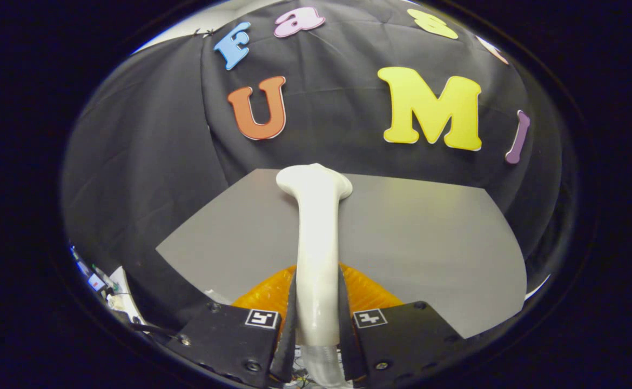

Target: Iron the clothes twice with a garment steamer, once on the left side and once on the right side.

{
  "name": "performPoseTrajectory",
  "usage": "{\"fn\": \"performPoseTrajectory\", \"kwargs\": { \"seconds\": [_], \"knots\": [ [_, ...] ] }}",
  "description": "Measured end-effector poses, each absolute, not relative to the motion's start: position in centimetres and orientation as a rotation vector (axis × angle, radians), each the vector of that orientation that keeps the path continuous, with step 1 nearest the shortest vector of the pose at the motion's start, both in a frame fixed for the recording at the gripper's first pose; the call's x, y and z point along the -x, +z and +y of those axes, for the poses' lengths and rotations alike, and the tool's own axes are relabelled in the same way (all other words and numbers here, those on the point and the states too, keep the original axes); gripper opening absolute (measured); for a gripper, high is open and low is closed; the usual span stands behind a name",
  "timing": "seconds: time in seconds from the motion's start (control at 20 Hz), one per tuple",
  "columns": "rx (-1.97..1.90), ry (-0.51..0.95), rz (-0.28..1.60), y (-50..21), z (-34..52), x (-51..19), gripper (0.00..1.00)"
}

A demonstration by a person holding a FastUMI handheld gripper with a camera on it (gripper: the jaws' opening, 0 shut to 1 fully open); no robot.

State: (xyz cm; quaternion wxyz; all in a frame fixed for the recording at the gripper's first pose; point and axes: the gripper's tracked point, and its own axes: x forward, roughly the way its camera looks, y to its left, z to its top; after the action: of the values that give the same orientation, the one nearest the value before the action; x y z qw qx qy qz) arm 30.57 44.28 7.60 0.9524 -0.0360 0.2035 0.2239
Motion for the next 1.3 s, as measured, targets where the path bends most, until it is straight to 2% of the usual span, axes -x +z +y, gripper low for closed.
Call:
{"fn": "performPoseTrajectory", "kwargs": {
  "seconds": [0.65,1.0,1.3],
  "knots": [
    [0.031,0.45,0.252,12.2,32.2,-18.8,0.37],
    [-0.077,0.343,0.121,18.3,21.1,-13.1,0.37],
    [-0.151,0.214,0.02,22.5,10.8,-10.8,0.37]
  ]
}}
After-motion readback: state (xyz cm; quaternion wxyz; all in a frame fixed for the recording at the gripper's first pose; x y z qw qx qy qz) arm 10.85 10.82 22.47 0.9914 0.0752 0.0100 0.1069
